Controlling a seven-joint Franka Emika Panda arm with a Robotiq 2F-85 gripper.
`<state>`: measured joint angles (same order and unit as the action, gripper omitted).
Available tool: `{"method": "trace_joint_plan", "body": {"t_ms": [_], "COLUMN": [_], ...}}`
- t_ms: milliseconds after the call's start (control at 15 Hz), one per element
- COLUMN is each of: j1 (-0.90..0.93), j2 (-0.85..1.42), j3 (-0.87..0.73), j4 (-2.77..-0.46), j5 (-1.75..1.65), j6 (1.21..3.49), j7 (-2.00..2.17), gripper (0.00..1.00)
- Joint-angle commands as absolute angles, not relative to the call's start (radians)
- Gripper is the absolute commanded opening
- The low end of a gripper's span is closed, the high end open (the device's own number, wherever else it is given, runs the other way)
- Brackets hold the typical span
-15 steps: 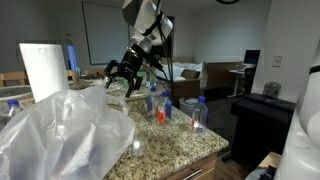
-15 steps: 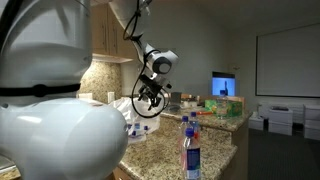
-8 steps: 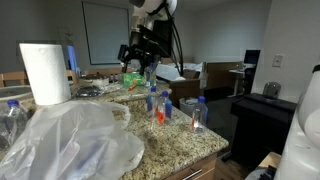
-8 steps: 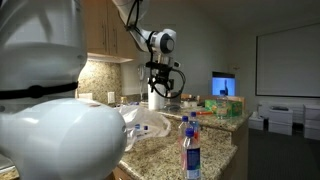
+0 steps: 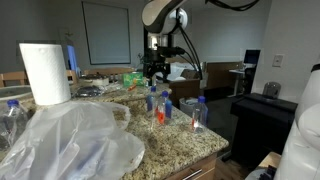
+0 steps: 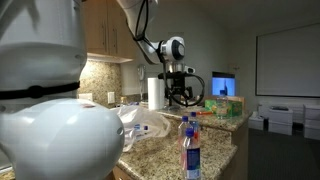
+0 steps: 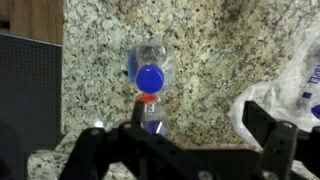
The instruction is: Pick up the bottles from the counter and put them in the plastic bag
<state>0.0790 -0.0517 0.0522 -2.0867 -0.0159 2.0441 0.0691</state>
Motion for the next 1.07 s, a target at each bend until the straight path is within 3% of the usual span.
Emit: {"method": "trace_joint_plan", "body": {"t_ms": [0, 667, 733, 800, 1000], "j1": [0.040, 0.024, 0.024, 0.025, 0.024], "j2": [-0.090, -0.068, -0.069, -0.068, -0.060], "j3": [0.027, 0.004, 0.005, 0.007, 0.011], "j4": [-2.190, -2.247, -2.250, -2.252, -2.253], "j5": [-0.013, 0.093, 0.094, 0.088, 0.072], "j6": [2.099, 2.171, 2.182, 2.195, 2.239], "j7": [0.127, 0.131, 0.135, 0.141, 0.163], "gripper": [1.00, 1.00, 0.75, 0.74, 0.53]}}
